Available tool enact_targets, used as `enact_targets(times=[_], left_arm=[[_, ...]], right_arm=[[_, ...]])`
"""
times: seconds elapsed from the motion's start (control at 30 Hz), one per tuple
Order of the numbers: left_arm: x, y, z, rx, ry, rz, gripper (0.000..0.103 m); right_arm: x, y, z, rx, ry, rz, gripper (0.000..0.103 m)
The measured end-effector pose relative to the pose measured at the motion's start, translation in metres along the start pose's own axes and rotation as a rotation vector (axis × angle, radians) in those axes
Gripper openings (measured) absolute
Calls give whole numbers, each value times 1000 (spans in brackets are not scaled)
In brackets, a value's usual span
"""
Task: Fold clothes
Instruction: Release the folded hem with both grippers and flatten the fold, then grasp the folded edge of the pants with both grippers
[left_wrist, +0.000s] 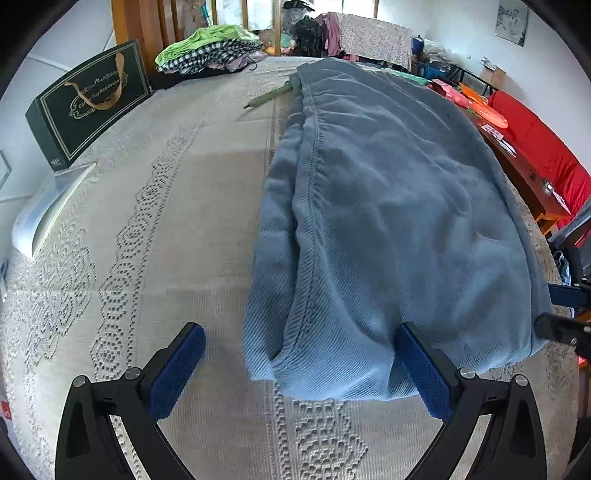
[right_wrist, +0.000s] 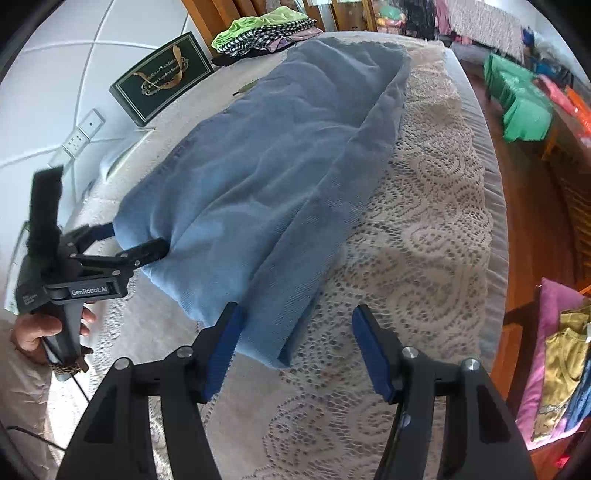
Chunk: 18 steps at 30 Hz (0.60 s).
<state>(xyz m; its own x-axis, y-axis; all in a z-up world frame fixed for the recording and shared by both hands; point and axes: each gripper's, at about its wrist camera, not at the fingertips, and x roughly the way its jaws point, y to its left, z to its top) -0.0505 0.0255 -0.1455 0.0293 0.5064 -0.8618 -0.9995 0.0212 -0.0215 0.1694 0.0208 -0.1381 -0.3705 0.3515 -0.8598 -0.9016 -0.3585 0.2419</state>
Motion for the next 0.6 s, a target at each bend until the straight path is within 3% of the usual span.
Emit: enact_targets(times=[0.33, 0.6], left_arm=[[3, -9, 2, -19, -8, 18, 103], [-14, 6, -2, 4, -35, -32, 103]], right_arm=[[5, 20, -10, -5, -59, -108, 62], [-11, 24, -22, 52, -91, -38, 62]])
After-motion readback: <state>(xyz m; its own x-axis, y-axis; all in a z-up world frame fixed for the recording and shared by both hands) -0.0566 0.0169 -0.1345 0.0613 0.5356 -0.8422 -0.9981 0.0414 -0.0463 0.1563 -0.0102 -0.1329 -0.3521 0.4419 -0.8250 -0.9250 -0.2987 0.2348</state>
